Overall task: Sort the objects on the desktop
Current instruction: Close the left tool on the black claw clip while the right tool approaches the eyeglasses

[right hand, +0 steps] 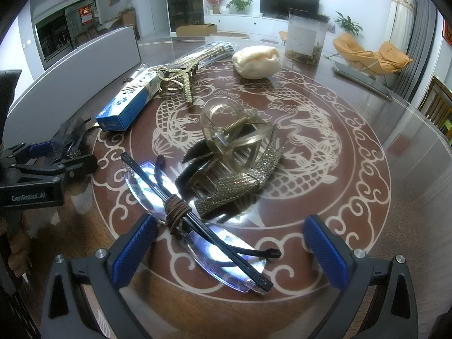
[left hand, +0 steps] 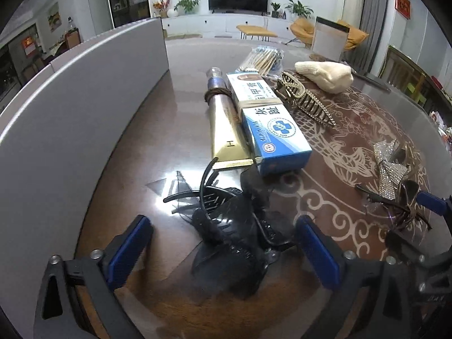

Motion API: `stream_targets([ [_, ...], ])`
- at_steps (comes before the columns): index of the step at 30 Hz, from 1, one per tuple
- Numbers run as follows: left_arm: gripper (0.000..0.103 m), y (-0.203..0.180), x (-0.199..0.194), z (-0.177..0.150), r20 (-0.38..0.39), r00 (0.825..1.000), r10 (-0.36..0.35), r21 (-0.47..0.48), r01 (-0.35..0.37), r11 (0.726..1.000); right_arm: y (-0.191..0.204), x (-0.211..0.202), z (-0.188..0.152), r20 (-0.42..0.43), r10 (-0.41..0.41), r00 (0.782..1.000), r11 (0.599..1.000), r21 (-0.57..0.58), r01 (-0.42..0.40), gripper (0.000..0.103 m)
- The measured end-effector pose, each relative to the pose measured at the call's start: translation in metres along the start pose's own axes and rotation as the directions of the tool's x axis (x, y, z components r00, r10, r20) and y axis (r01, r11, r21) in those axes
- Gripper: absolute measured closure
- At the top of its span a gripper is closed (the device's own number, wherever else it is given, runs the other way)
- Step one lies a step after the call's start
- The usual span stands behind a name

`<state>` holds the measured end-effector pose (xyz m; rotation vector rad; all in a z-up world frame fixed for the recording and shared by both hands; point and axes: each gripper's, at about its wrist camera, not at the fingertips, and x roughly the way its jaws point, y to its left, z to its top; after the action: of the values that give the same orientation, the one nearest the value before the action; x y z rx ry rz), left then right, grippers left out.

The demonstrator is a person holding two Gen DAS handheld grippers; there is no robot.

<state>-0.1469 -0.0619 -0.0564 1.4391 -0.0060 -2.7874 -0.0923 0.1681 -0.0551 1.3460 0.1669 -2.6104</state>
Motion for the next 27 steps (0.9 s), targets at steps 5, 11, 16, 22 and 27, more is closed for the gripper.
stream_targets([
  [5, 0.033, 0.004, -0.012, -0.007, 0.029, 0.999, -0.02, 0.06, 0.019, 0.998, 0.0, 0.0, 0.0, 0.0, 0.0, 1.0, 1.0, 0.0, 0.0, 0.0],
  [11, 0.033, -0.004, -0.024, -0.02, 0.004, 0.998, -0.067, 0.104, 0.067, 0.992, 0.0, 0.0, 0.0, 0.0, 0.0, 1.0, 1.0, 0.0, 0.0, 0.0],
  [16, 0.033, -0.01, -0.024, -0.024, 0.007, 0.997, -0.08, 0.112, 0.079, 0.991, 0.001, 0.0, 0.0, 0.001, 0.005, 1.0, 1.0, -0.002, -0.005, 0.0],
  [22, 0.033, -0.01, -0.024, -0.025, 0.007, 0.997, -0.079, 0.11, 0.078, 0.991, 0.05, -0.017, -0.02, -0.002, 0.192, 0.981, 0.967, -0.169, -0.19, 0.0],
  [27, 0.033, -0.01, -0.023, -0.025, 0.005, 0.998, -0.07, 0.107, 0.069, 0.992, 0.07, -0.014, -0.025, -0.016, 0.164, 0.986, 0.961, -0.224, -0.164, 0.0],
])
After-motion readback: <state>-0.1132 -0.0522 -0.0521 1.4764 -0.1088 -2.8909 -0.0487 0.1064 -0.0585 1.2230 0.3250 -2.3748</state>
